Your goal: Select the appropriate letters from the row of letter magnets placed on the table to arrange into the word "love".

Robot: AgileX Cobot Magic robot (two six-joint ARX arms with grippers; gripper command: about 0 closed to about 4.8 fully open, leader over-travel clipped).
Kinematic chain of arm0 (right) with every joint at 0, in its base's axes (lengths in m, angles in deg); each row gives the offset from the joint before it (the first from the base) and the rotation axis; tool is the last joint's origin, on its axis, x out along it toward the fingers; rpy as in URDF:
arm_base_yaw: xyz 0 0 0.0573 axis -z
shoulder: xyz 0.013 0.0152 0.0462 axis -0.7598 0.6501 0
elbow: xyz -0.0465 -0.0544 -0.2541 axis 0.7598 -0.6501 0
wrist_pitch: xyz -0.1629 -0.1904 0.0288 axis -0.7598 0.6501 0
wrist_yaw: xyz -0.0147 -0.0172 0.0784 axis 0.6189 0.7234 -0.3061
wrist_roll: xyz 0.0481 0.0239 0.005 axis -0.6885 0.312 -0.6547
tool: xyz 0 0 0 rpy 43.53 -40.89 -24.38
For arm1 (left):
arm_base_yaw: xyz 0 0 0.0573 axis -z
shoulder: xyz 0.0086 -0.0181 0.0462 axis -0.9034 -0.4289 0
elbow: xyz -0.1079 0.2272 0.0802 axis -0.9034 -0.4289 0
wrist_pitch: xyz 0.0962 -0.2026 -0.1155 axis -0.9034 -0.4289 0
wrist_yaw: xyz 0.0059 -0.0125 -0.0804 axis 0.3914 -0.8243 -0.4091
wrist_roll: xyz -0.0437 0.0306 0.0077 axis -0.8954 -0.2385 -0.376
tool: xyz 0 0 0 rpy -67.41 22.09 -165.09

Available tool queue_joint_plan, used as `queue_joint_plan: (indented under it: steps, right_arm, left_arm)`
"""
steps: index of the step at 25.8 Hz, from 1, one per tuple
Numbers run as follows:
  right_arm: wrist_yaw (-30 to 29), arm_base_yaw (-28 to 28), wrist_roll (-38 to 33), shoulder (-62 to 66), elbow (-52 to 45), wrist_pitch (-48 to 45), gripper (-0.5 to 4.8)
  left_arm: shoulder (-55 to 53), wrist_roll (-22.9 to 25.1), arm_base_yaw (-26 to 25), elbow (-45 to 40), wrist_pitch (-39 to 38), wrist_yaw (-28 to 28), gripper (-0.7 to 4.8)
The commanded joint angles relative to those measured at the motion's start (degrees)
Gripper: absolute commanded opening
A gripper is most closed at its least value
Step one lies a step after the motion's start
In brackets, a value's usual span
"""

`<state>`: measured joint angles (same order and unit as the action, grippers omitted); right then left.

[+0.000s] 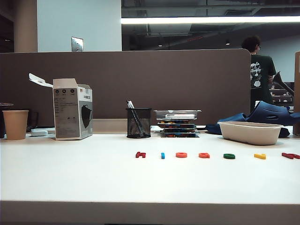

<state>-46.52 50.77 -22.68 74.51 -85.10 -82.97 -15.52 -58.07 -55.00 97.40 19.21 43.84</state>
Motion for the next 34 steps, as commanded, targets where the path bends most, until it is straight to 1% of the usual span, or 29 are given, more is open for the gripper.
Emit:
queue_joint_plan:
  steps: [1,5,7,10,12,13,16,21,24,28,31,34]
  right_arm:
    - [0.3,0.1,0.1,-0.4,-0.2,-0.9,-0.01]
    - [0.4,0.1,0.1,-0.4,-0.2,-0.9,-0.01]
    - [0.4,0.1,0.0,-0.4,-0.2,-0.9,-0.01]
    - [0.4,0.1,0.0,-0.4,-0.2,-0.9,-0.01]
    - [0.3,0.1,0.0,-0.4,-0.2,-0.9,-0.01]
    - [0.3,0.1,-0.6,-0.4,-0.2,-0.9,-0.01]
    - [0.5,0.1,-4.4,-0.4,-0.2,-0.7,-0.01]
    - [0.5,0.1,-4.7,-0.4,-0.2,-0.3,-0.01]
    - [0.5,0.1,-4.7,-0.4,-0.2,-0.3,-0.01]
    - [0.5,0.1,-4.7,-0.4,-0.2,-0.3,-0.01]
    - [0.6,0.1,-4.7,-0.4,-0.2,-0.3,-0.01]
    - [1.5,0.1,-4.7,-0.4,-0.2,-0.2,-0.01]
  left_arm:
    - [-4.0,-5.8,7.1,3.9,-1.3,3.1,-0.05]
    - [-9.7,-10.3,17.5,6.0,-1.3,4.5,-0.05]
    - [-12.5,-13.0,22.9,6.0,-1.7,8.2,-0.05]
    - [-15.9,-18.3,28.5,6.0,-1.8,13.2,-0.05]
    - [-18.0,-21.3,31.2,6.0,-1.6,15.6,-0.05]
    - [-20.4,-23.2,33.1,6.0,-1.4,18.0,-0.05]
    - [-25.4,-25.4,34.6,6.0,-1.2,20.8,-0.05]
    - [-29.4,-29.1,34.6,6.0,0.4,20.7,-0.05]
    - [-30.0,-31.7,35.1,6.0,3.8,21.3,-0.05]
    - [-30.1,-32.0,39.3,6.1,6.1,26.1,-0.05]
    - [-30.7,-33.4,43.1,6.1,7.3,27.8,-0.05]
    - [-32.0,-33.4,46.6,6.1,7.5,31.0,-0.05]
